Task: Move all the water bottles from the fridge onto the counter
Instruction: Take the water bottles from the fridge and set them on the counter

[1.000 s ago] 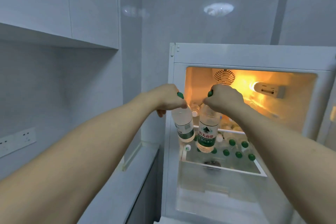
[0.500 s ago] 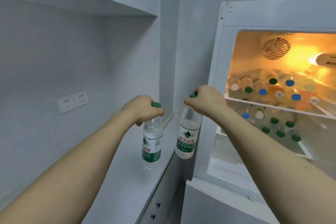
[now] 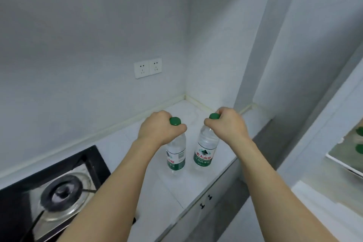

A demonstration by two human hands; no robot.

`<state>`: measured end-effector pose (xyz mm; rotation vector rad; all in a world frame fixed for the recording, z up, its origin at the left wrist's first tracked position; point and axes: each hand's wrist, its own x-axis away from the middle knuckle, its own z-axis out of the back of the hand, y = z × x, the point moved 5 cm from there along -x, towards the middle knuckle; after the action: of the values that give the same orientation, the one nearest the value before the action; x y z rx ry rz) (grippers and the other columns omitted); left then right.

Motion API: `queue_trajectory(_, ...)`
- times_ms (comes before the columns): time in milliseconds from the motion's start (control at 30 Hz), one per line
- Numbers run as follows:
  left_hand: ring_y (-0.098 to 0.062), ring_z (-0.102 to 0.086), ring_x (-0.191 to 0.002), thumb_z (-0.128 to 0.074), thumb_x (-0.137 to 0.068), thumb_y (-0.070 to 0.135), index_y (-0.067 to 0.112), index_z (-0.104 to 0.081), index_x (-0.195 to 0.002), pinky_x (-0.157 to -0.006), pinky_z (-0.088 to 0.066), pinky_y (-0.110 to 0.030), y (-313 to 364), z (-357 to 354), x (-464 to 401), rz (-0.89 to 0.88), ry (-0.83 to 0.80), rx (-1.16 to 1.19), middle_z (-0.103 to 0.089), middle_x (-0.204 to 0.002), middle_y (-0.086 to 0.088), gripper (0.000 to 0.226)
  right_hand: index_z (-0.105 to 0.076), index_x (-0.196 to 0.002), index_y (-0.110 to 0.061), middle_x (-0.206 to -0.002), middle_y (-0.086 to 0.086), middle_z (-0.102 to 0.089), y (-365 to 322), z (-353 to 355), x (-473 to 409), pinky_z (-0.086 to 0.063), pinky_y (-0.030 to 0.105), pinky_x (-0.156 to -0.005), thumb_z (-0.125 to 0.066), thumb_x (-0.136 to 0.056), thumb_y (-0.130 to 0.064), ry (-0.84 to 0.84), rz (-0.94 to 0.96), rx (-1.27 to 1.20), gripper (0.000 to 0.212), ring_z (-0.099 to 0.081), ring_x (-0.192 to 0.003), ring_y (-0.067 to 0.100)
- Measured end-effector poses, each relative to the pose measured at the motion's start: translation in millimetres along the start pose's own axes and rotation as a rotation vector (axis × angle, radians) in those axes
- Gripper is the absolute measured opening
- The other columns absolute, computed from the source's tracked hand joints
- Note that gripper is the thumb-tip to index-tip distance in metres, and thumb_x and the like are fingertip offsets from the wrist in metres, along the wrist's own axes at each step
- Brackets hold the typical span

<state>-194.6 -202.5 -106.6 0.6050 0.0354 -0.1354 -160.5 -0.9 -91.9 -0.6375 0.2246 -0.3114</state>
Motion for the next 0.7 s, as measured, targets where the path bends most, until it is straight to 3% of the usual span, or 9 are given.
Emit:
queue_trajectory(167,-0.024,-0.056,-0.056,-0.063,-0.066,0.044,0.014,-0.044,-0.058,-0.052,-0.048,-0.033,-47.0,6.1,4.7,0.159,0.023,-0.010,-0.051,-0.060,-0.002,0.037,-0.059,-0.079,-0.017,-0.072,-0.002,-0.061,-14.3,-52.2,-16.8,-0.037,0.027,-0.056,-0.067,-0.071,-0.032,-0.137,0.058,-0.089,0.018,-0.059,-0.073,0.023)
queue_trajectory(333,-0.017,-0.035,-0.053,-0.064,-0.070,0.042,0.014,-0.037,-0.056,-0.048,-0.029,-0.026,-86.8,15.2,27.4,0.261,0.119,-0.066,-0.039,-0.056,0.001,0.042,-0.058,-0.080,-0.021,-0.076,-0.006,-0.061,-40.4,-89.6,-15.1,-0.041,0.028,-0.059,-0.067,-0.071,-0.030,-0.223,0.147,-0.137,0.016,-0.059,-0.072,0.019)
queue_trajectory(533,-0.023,-0.050,-0.062,-0.063,-0.075,0.040,0.010,-0.049,-0.066,-0.051,-0.040,-0.031,-122.2,41.1,71.2,0.418,0.259,-0.086,-0.053,-0.061,-0.004,0.035,-0.056,-0.079,-0.021,-0.074,-0.008,-0.059,-80.5,-131.3,4.5,-0.036,0.027,-0.055,-0.067,-0.072,-0.029,-0.359,0.304,-0.144,0.015,-0.056,-0.068,0.016)
queue_trajectory(700,-0.014,-0.043,-0.062,-0.061,-0.083,0.037,0.021,-0.039,-0.069,-0.054,-0.032,-0.029,-144.2,73.7,127.9,0.446,0.436,-0.098,-0.045,-0.075,0.005,0.030,-0.057,-0.080,-0.022,-0.075,-0.007,-0.061,-121.7,-159.3,46.4,-0.038,0.027,-0.055,-0.067,-0.071,-0.030,-0.485,0.437,-0.136,0.016,-0.057,-0.068,0.017)
